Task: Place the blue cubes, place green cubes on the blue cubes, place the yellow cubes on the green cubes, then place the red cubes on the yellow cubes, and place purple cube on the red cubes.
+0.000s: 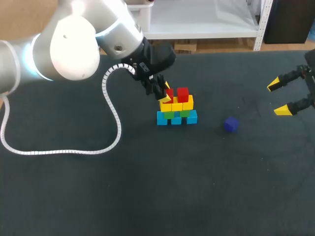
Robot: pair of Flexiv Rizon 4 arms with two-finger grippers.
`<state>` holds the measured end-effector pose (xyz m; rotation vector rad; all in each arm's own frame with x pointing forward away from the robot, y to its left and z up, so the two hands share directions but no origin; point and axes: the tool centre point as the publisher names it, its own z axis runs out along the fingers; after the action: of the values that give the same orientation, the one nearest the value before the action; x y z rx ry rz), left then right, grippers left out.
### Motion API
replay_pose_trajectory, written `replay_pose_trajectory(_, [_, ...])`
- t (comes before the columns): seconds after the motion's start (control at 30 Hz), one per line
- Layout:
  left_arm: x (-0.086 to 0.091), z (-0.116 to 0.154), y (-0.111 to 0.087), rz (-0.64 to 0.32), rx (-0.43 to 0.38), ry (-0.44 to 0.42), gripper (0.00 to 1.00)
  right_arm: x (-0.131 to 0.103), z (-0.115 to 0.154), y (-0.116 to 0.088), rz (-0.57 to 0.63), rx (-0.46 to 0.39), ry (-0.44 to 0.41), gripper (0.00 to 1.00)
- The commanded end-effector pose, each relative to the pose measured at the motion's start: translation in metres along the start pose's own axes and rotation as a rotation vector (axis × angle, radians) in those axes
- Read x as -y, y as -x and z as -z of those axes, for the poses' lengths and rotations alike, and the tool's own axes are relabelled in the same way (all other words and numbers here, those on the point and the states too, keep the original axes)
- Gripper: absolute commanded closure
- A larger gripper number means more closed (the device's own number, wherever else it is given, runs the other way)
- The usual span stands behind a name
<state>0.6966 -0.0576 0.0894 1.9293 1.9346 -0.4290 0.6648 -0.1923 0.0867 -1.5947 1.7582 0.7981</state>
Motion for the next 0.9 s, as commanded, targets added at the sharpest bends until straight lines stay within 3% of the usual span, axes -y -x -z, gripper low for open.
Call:
replay_pose_trajectory(0.03, [-0.0038,-0.0025,0.0016,0.0,-0.002,0.0,1.0,0.0,-0.0001,-0.0001,0.001,0.001,0.0,0.0])
replay_pose_trajectory(0.9, [-0.0088,-0.0074,0.0052,0.0,0.02,0.01,1.0,0.0,-0.0001,-0.0001,0.001,0.001,0.0,0.0])
